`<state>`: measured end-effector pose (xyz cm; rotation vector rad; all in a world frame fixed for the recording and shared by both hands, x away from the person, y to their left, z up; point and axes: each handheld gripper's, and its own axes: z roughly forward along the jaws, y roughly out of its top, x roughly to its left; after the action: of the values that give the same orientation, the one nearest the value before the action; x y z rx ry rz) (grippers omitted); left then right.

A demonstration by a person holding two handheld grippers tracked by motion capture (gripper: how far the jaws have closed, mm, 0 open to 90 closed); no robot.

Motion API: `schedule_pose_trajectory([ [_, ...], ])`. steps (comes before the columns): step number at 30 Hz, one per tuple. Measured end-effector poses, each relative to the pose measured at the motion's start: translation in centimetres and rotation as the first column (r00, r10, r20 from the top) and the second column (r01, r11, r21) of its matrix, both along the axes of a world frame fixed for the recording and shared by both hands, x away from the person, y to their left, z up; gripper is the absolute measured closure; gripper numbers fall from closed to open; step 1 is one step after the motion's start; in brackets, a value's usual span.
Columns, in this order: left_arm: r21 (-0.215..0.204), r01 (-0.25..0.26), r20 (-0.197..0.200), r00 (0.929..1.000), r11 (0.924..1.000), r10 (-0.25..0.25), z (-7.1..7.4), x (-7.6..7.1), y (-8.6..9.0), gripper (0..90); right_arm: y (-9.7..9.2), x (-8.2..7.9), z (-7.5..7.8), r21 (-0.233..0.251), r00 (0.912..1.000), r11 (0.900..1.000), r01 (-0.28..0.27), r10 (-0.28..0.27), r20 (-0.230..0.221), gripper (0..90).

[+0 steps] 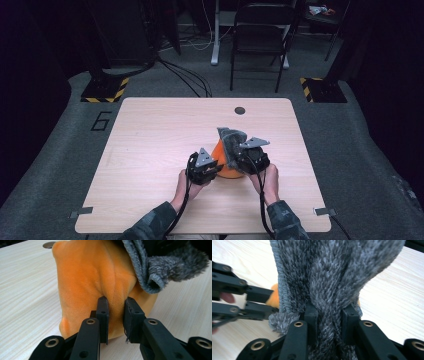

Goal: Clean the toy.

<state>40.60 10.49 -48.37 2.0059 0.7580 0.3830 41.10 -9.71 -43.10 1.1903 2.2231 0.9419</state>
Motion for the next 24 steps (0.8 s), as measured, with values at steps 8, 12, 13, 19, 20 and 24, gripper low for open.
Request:
schedule_pose_trajectory([
  [8,0.000,0.005,-0.002,1.0000,1.0000,-0.005,-0.1,0.1,0.0,75.8,-1.5,0.4,-1.1,0.001,0.9988,0.9994,0.035,-0.035,-0.033,71.3],
  [12,-0.006,0.002,-0.002,1.0000,1.0000,-0.002,-0.2,0.1,0.0,75.8,-2.5,0.7,-1.9,0.002,0.9971,0.9988,0.048,-0.048,-0.059,71.1],
  [13,-0.006,0.003,-0.003,1.0000,1.0000,-0.003,-0.2,0.1,0.0,75.8,-2.7,0.8,-2.1,0.007,0.9959,0.9982,0.059,-0.059,-0.069,71.1],
  [19,-0.009,0.003,-0.003,1.0000,1.0000,-0.003,-0.2,0.2,0.1,75.7,-4.0,1.3,-3.4,-0.010,0.9893,0.9953,0.096,-0.097,-0.109,71.1],
  [20,-0.009,0.002,-0.003,1.0000,1.0000,-0.002,-0.3,0.2,0.1,75.7,-4.1,1.4,-3.7,-0.019,0.9874,0.9944,0.104,-0.105,-0.118,71.2],
  [24,-0.014,-0.001,-0.007,1.0000,0.9999,0.001,-0.3,0.2,0.1,75.6,-4.7,1.8,-4.8,-0.035,0.9800,0.9924,0.118,-0.122,-0.157,71.1],
])
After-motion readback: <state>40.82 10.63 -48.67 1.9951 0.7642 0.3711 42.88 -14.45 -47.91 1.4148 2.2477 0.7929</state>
